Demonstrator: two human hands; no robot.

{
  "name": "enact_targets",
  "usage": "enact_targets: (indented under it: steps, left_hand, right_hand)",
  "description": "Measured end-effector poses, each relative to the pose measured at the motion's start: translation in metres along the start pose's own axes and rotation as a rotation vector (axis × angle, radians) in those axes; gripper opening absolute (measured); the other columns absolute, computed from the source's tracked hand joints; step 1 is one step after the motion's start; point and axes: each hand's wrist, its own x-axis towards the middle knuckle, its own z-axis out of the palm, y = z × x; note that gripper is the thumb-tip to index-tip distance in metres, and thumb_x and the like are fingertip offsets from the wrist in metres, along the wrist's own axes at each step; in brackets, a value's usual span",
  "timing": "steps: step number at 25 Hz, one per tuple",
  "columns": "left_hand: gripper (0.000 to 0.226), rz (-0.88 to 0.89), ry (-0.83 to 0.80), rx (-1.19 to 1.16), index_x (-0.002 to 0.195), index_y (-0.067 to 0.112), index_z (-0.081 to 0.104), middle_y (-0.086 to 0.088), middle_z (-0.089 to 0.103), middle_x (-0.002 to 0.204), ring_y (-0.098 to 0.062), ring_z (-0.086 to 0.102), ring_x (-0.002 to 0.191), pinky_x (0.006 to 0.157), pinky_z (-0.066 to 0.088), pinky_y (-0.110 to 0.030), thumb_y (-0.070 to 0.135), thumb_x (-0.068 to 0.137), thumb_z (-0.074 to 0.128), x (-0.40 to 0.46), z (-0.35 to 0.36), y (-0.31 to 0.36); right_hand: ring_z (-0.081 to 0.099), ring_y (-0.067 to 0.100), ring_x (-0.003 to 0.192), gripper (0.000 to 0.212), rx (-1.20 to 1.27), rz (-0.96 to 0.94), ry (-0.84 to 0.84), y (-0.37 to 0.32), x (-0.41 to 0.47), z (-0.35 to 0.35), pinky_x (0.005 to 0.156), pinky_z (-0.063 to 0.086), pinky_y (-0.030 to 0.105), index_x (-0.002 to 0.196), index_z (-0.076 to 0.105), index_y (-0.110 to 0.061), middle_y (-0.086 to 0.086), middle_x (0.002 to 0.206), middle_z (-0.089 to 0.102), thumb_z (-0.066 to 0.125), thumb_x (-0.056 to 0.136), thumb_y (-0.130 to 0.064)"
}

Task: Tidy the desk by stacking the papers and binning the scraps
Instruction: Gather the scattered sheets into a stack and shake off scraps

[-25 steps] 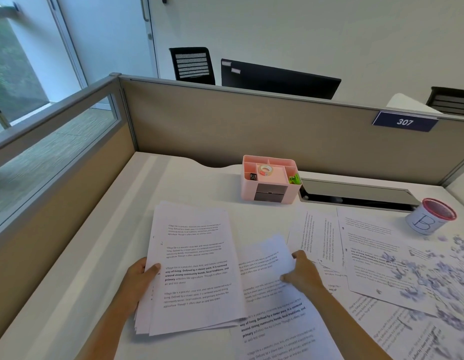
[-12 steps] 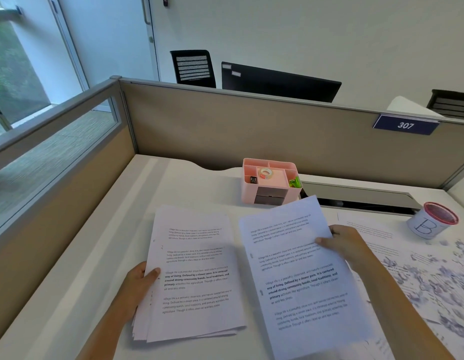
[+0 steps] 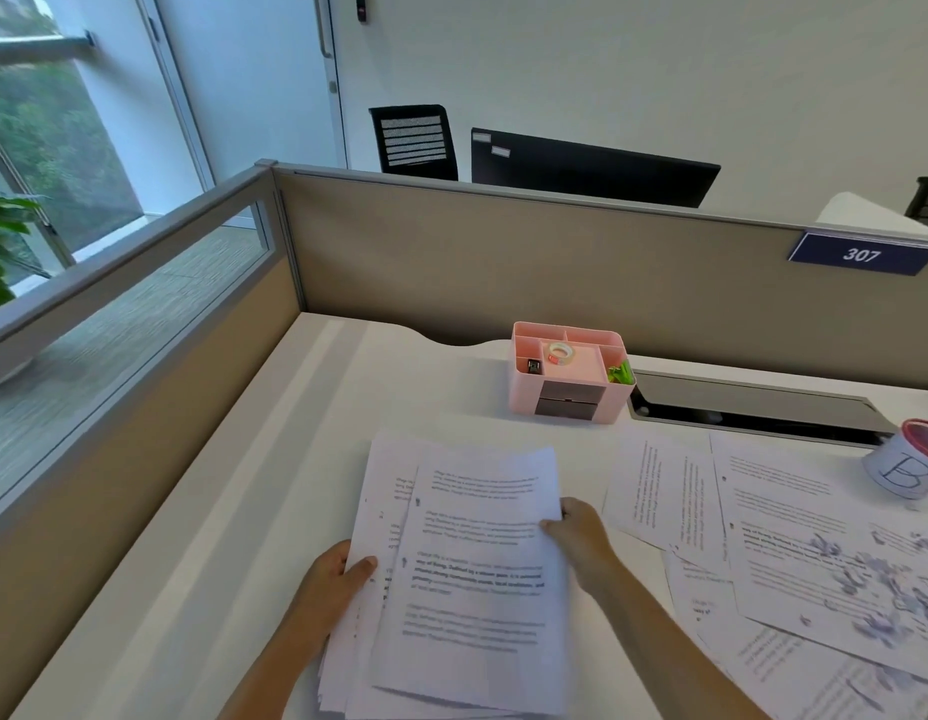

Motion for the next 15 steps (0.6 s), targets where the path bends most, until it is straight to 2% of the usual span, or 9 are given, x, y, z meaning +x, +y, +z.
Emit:
enact_targets:
  steps: [3,5,7,9,12,15]
  left_hand:
    - [0.025,-0.018,-0.071,-0.029,0.11,0.012,0.065,-0.007,0.074,0.105,-0.027,0.071,0.095,0.088,0.055,-0.049,0.029,0.092,0.062,-0.001,0.007,0.005]
    - [0.033,0.007,-0.117,0.003,0.113,0.012,0.062,-0.007,0.074,0.106,-0.027,0.071,0.094,0.086,0.056,-0.049,0.029,0.086,0.069,-0.001,0.013,0.007]
    - [0.035,0.047,-0.122,0.055,0.116,0.013,0.06,-0.006,0.073,0.108,-0.026,0.071,0.095,0.086,0.056,-0.05,0.025,0.085,0.07,-0.002,0.018,0.007]
    - [0.032,0.083,-0.092,0.104,0.116,0.016,0.059,-0.003,0.072,0.109,-0.023,0.07,0.096,0.088,0.055,-0.048,0.025,0.087,0.068,-0.001,0.022,0.005]
    - [0.029,0.102,-0.056,0.132,0.116,0.02,0.059,0.0,0.071,0.108,-0.02,0.07,0.095,0.086,0.056,-0.045,0.026,0.088,0.066,-0.003,0.023,0.003]
    - [0.029,0.094,-0.048,0.111,0.116,0.02,0.059,0.0,0.071,0.108,-0.021,0.07,0.094,0.085,0.057,-0.046,0.028,0.089,0.065,-0.006,0.023,-0.001]
  right_hand:
    - [0.065,0.029,0.086,0.018,-0.025,-0.028,-0.021,0.007,-0.007,0.025,0.071,0.052,0.036,0.1,0.061,-0.002,0.016,0.101,0.066,0.049,0.086,0.001]
    - [0.058,0.025,0.079,0.014,-0.063,-0.074,0.001,0.012,-0.008,0.029,0.066,0.044,0.031,0.093,0.06,-0.001,0.019,0.099,0.063,0.05,0.084,0.0]
    - [0.051,0.028,0.096,0.014,-0.187,-0.104,0.057,0.018,-0.006,0.024,0.076,0.037,0.03,0.095,0.059,-0.003,0.018,0.109,0.054,0.053,0.084,-0.005]
    - [0.038,0.034,0.119,0.034,-0.313,-0.087,0.097,0.026,-0.006,0.014,0.087,0.033,0.031,0.12,0.055,-0.01,0.01,0.126,0.042,0.056,0.086,-0.014]
    - [0.027,0.035,0.134,0.059,-0.514,-0.127,0.26,0.042,-0.009,-0.012,0.104,0.035,0.041,0.142,0.036,-0.013,0.01,0.146,0.03,0.058,0.089,-0.025]
    - [0.007,0.034,0.147,0.071,-0.791,-0.11,0.343,0.06,-0.007,-0.044,0.117,0.018,0.046,0.15,0.015,-0.008,0.015,0.159,0.009,0.043,0.096,-0.045]
